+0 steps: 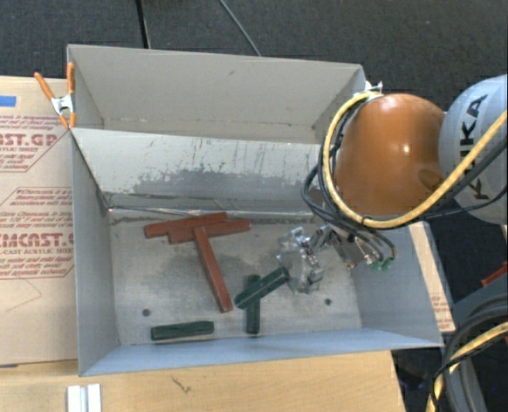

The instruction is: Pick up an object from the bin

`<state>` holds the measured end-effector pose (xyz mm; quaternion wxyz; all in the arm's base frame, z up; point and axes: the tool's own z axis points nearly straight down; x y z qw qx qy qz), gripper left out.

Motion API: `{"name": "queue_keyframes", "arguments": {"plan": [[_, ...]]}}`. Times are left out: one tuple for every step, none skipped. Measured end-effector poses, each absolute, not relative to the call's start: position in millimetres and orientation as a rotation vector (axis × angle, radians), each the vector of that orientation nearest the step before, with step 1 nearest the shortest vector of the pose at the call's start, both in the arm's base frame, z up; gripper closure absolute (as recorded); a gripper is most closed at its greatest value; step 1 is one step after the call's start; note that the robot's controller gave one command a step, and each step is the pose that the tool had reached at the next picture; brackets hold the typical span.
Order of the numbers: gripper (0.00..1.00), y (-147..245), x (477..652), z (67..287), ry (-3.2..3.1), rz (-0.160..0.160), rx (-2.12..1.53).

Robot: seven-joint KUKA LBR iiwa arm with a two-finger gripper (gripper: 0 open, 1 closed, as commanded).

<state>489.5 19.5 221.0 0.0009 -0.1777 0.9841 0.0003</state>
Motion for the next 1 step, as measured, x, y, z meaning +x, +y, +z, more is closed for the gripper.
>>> {"name": "queue_keyframes", "arguments": {"plan": [[1.00, 34.2, 493.3, 206.5, 3.063, -0.005, -0.663]]}}
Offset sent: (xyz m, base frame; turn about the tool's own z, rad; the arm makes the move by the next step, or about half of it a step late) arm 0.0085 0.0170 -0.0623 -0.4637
